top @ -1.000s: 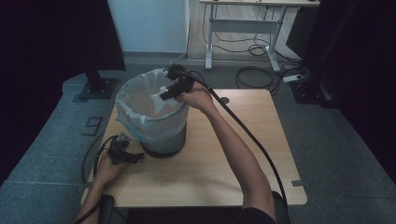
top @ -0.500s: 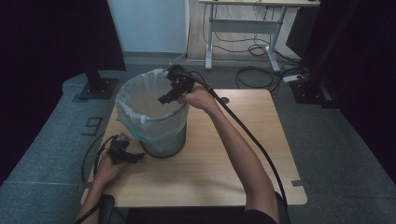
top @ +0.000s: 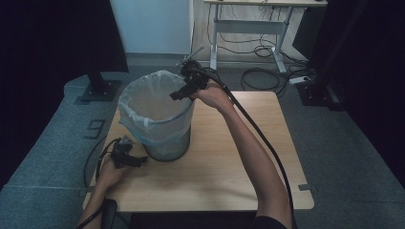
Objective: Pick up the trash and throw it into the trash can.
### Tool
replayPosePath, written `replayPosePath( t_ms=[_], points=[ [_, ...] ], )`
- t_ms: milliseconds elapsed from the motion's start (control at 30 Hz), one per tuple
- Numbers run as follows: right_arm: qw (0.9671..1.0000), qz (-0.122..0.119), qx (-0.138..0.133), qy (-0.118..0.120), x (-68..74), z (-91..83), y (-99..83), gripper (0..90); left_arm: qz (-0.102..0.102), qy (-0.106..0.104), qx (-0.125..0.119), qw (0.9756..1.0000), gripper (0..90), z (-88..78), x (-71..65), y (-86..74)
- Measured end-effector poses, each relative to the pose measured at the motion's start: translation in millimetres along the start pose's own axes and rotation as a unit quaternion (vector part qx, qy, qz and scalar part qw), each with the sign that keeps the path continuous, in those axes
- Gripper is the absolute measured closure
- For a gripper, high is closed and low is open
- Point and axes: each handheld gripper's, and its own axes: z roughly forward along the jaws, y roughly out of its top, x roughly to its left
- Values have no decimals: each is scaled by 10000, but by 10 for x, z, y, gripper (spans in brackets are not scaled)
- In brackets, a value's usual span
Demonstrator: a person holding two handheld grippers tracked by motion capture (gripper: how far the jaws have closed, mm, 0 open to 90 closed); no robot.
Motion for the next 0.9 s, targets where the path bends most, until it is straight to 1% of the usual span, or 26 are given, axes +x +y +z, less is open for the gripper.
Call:
replayPosePath(
  t_ms=[133,167,200,233,267,300,367,433,500,533,667,900],
  points=[
    [10000,51,-17,-47,-31,-41,-26,85,-1,1,-1,10000,0,0,0,0],
    [9999,76,-11,-104,-57,-74,-55,54,-2,1,-2,10000,0,0,0,0],
    [9999,76,-11,-104,-57,-74,-55,54,-3,1,-3,10000,0,0,-1,0],
    [9999,97,-15,-132,-65,-83,-66,32,-1,-1,-1,10000,0,0,0,0],
    [9998,114,4,-186,-80,-99,-87,5,0,0,-1,10000,0,0,0,0],
    [9996,125,67,-259,-105,-118,-112,0,1,0,-1,10000,0,0,-1,0],
    [9995,135,81,-271,-118,-133,-130,0,2,-1,0,10000,0,0,-1,1],
    [9993,202,36,-301,-158,-185,-185,0,1,0,-1,10000,0,1,-1,1],
    [9993,212,16,-321,-174,-202,-205,0,1,0,-2,10000,0,1,-1,1],
    [9990,267,1,-361,-207,-246,-252,0,3,-1,1,10000,0,0,-1,1],
    [9986,309,-9,-431,-253,-306,-316,0,1,0,-1,10000,0,0,-1,1],
    [9969,502,-87,-592,-364,-463,-487,0,3,1,0,10000,0,0,-1,1]
  ],
)
